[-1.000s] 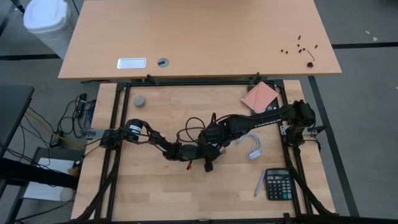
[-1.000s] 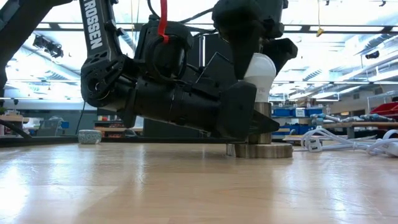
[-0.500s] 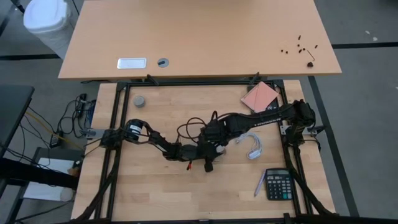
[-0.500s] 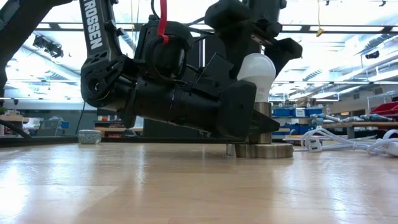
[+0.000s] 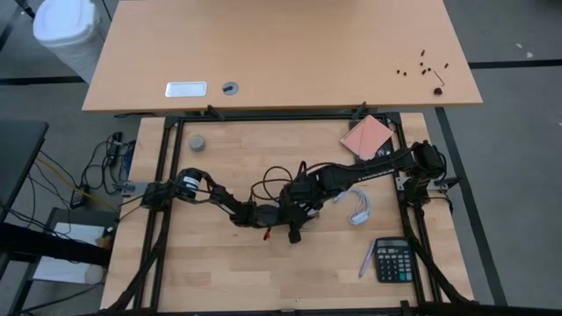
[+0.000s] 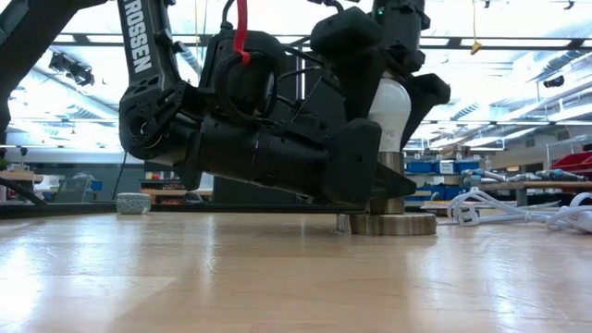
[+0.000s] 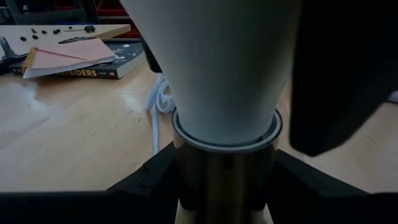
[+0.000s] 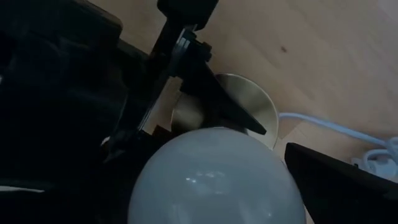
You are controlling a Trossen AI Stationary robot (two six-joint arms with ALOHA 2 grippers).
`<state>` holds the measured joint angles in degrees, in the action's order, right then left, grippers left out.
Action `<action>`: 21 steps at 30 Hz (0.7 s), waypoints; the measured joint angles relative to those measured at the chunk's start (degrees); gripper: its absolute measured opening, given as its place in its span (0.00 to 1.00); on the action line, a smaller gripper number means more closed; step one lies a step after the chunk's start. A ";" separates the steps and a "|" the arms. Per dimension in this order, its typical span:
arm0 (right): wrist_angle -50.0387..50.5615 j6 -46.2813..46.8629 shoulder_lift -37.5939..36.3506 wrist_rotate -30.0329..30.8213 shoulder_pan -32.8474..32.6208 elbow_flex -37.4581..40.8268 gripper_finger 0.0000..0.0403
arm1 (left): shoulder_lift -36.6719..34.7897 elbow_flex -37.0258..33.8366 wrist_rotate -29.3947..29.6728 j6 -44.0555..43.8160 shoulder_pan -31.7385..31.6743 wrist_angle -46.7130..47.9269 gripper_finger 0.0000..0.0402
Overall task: Screw lightbulb
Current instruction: Remove the white lightbulb from the golden lamp
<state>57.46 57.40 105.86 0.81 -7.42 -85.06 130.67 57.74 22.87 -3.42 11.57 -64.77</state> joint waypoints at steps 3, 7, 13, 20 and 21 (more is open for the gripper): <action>-0.51 -0.49 0.00 0.01 0.00 0.00 0.88 | 0.00 0.00 0.23 0.02 0.00 0.00 0.47; -0.73 -0.73 0.00 0.03 0.00 0.00 0.77 | 0.00 0.00 0.37 0.03 0.00 0.00 0.47; -0.43 -0.62 0.00 -0.06 0.00 0.00 0.64 | 0.00 0.00 0.42 0.11 0.00 0.09 0.47; 0.37 -3.24 0.00 0.13 0.42 -0.02 0.75 | 0.00 0.02 2.10 -1.85 -0.07 0.17 0.47; 0.57 -3.10 0.00 1.09 0.40 -0.02 0.77 | 0.00 0.02 2.34 -2.11 -0.07 0.18 0.47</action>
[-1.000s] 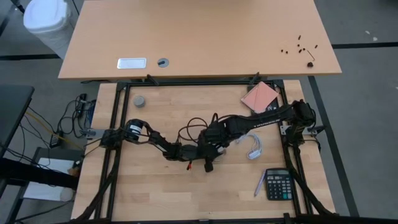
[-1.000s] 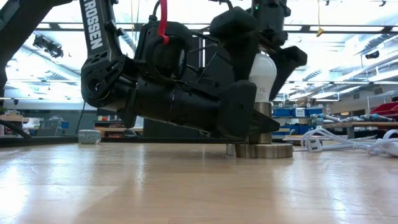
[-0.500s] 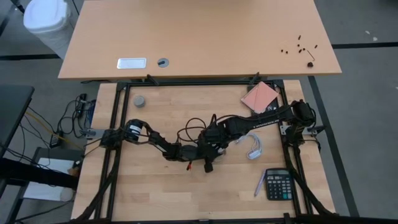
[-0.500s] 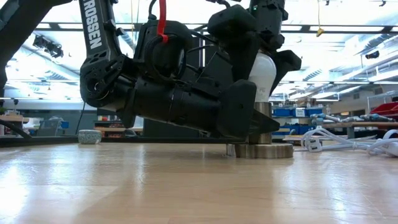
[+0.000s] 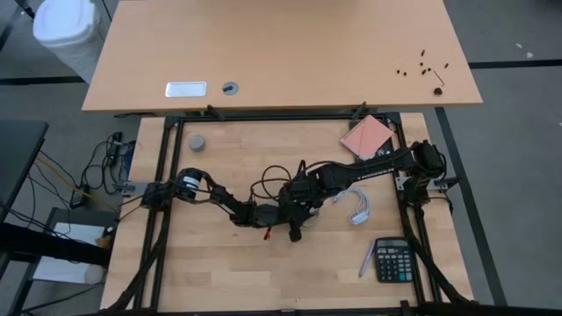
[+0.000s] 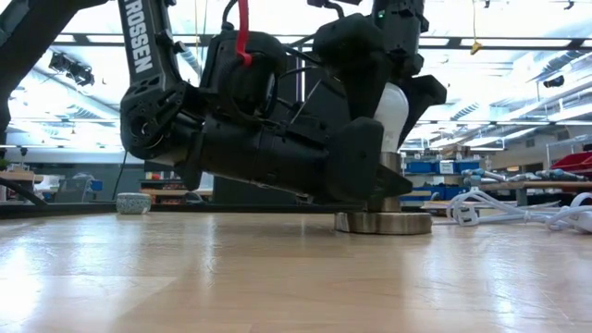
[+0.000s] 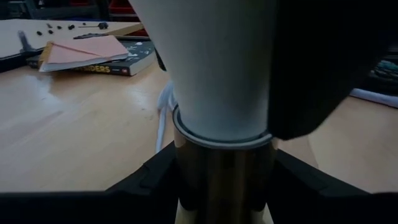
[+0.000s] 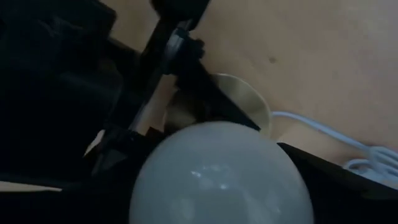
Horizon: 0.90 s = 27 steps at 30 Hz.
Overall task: Screw lightbulb
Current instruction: Remove the white lightbulb from the golden lamp
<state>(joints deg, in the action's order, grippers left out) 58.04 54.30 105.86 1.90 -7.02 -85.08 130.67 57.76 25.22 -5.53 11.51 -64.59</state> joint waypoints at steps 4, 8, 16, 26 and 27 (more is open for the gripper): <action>1.63 2.13 0.00 3.69 -0.69 0.00 0.83 | 0.00 0.00 0.63 -0.69 -0.20 0.08 0.47; 1.08 3.47 0.00 5.04 -1.68 0.00 0.83 | 0.00 0.00 0.65 -0.67 -0.24 0.21 0.47; 0.99 4.03 0.00 4.46 -1.77 0.00 0.81 | 0.00 0.00 0.63 -0.69 -0.26 0.23 0.47; 2.44 1.31 -0.11 1.79 1.25 -0.04 0.81 | 0.00 0.00 0.77 -1.00 -0.44 0.12 0.47; 1.99 1.63 -0.11 0.72 1.37 -0.03 0.81 | 0.00 0.00 0.87 -1.02 -0.46 0.12 0.47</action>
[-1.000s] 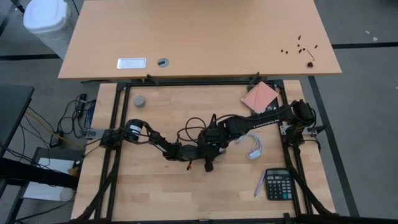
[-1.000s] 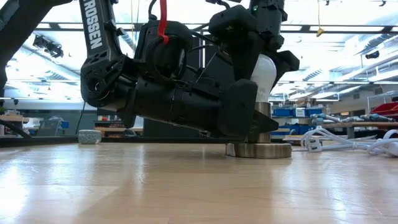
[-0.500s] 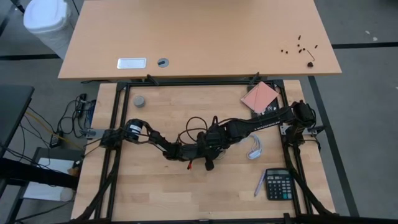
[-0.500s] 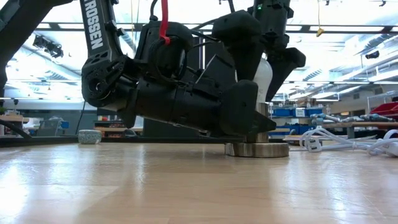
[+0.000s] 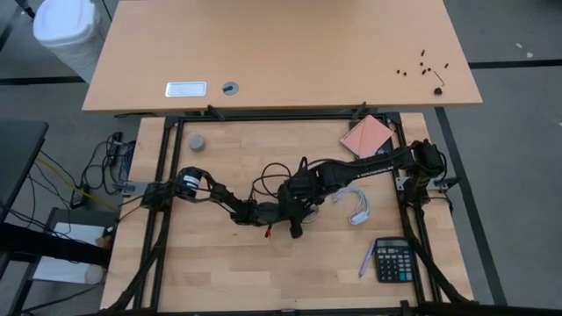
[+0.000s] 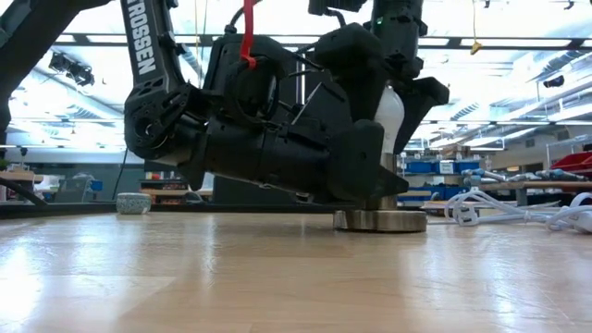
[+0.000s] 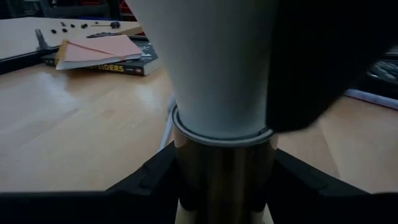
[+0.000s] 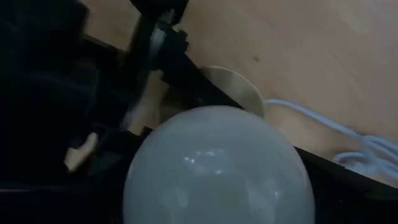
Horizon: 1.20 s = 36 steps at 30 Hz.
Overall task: Screw lightbulb
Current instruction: Remove the white lightbulb from the golden lamp
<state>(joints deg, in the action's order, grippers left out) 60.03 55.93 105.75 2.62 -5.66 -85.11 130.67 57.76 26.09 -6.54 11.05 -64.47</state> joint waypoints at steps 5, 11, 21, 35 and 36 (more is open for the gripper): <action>-1.98 0.94 0.00 0.12 -1.52 -0.02 0.81 | 0.00 0.00 -0.38 0.49 0.26 0.15 0.47; -0.89 2.49 0.00 -0.36 -0.95 0.04 0.81 | 0.00 0.00 0.00 0.30 0.02 0.21 0.47; -1.54 1.70 0.00 0.71 -1.78 -0.13 0.80 | 0.00 0.00 -0.31 0.37 0.17 0.58 0.47; 7.57 -10.69 -0.15 0.57 -1.89 -0.33 0.72 | -0.07 0.13 0.05 0.26 0.04 1.01 0.47; 9.10 -11.21 -0.15 0.55 -2.10 -0.27 0.72 | -0.09 0.10 0.11 0.26 0.02 1.04 0.47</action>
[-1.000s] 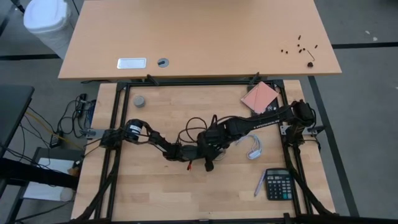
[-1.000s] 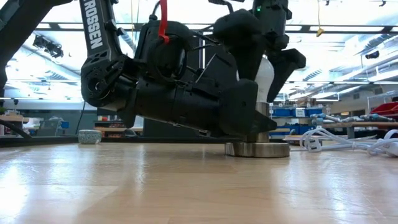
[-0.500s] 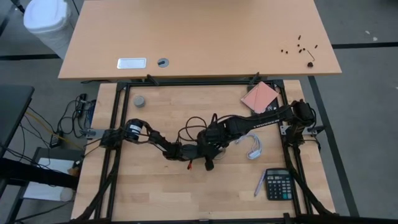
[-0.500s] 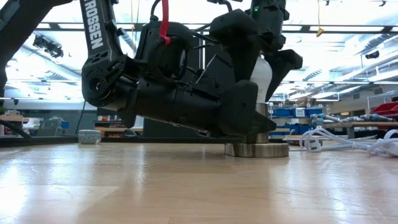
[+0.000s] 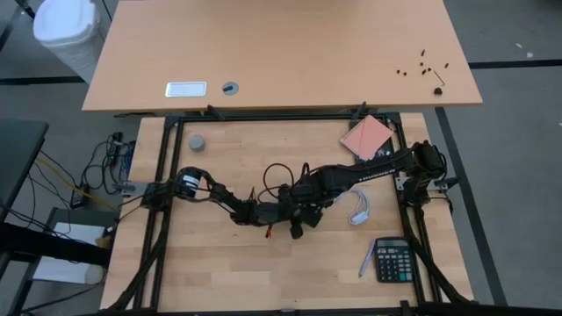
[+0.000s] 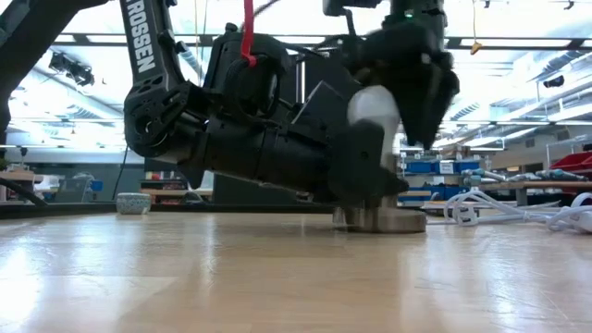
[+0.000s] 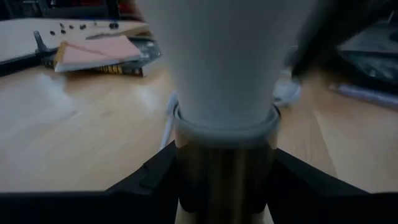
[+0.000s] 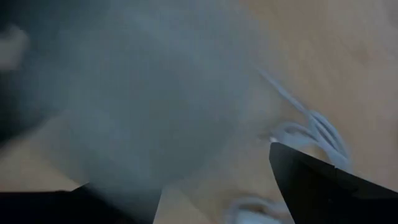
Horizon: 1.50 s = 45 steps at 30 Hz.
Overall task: Screw lightbulb
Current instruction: Remove the white lightbulb from the golden lamp
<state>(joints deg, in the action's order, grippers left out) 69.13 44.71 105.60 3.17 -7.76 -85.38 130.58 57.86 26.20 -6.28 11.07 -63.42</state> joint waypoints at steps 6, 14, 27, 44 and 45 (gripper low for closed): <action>9.37 0.72 0.00 1.48 -1.91 0.12 0.72 | 0.00 -0.10 -0.16 0.23 0.09 0.81 0.47; 2.99 4.29 -0.04 14.94 -14.53 0.13 0.72 | 0.00 -0.06 0.04 0.21 0.09 1.30 0.47; -11.24 31.19 -0.39 48.47 -31.07 14.21 0.72 | 0.00 -0.06 0.09 0.24 0.07 1.30 0.47; -73.53 9.72 -0.37 70.48 -29.13 41.86 0.72 | 0.11 -0.12 0.09 1.13 0.07 0.51 0.47; -77.55 6.86 -0.37 70.45 -28.62 42.64 0.72 | 0.11 -0.12 0.09 1.13 0.07 0.55 0.47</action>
<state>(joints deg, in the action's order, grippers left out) -8.42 51.57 105.23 73.62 -36.38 -42.74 130.69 57.74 26.28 -5.15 11.14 -62.88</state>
